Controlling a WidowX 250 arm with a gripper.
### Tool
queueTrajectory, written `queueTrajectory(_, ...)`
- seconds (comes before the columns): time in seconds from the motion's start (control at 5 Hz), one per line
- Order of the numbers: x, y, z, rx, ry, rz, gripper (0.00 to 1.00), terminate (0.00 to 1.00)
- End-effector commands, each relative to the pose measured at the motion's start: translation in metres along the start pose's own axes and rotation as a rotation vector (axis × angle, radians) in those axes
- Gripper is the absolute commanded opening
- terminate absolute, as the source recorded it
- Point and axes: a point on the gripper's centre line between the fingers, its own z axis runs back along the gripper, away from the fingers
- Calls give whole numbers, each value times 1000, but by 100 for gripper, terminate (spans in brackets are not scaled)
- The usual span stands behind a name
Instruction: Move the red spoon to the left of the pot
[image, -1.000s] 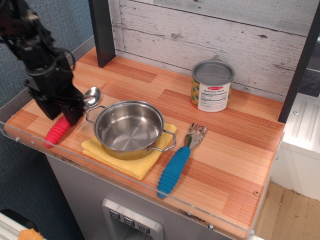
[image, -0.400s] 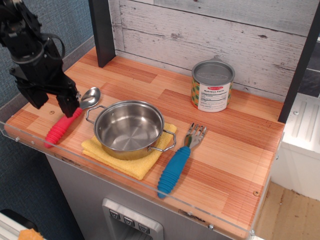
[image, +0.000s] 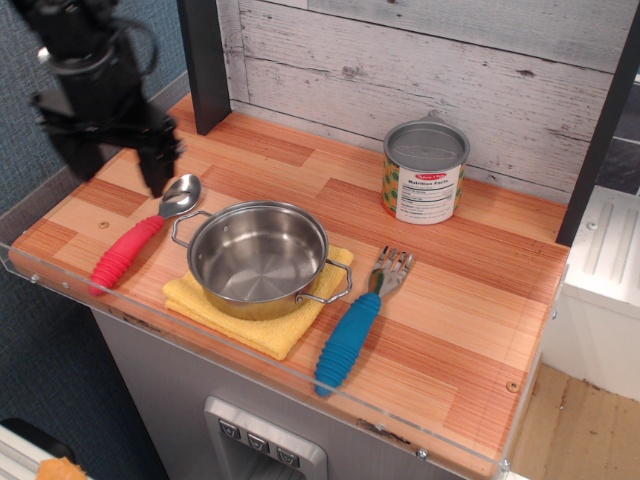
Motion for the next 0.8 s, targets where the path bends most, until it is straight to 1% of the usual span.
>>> queueTrajectory(0.0, 19, -41, 35, -33, -71, 54, 100, 0)
queueTrajectory(0.2, 34, -62, 41, -37, -98, 74, 100, 0)
queueTrajectory(0.4, 48, -81, 44, -58, -106, 119, 100, 0)
queueTrajectory(0.6, 59, -92, 44, -61, -100, 150, 100, 100)
